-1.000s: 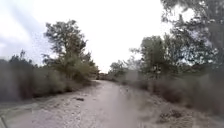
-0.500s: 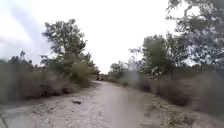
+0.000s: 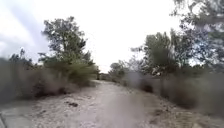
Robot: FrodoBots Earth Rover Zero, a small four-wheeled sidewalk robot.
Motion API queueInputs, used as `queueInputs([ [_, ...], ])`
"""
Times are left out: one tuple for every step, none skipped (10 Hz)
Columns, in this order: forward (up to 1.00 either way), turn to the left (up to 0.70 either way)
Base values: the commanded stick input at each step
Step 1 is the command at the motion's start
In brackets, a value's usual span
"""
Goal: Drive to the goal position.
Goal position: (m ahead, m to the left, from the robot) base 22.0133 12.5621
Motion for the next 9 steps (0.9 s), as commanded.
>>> queueInputs([
  [0.45, 0.24],
  [0.45, 0.14],
  [0.45, 0.04],
  [0.45, 0.00],
  [0.45, 0.00],
  [0.45, 0.00],
  [0.45, 0.00],
  [0.45, 0.00],
  [0.45, 0.00],
])
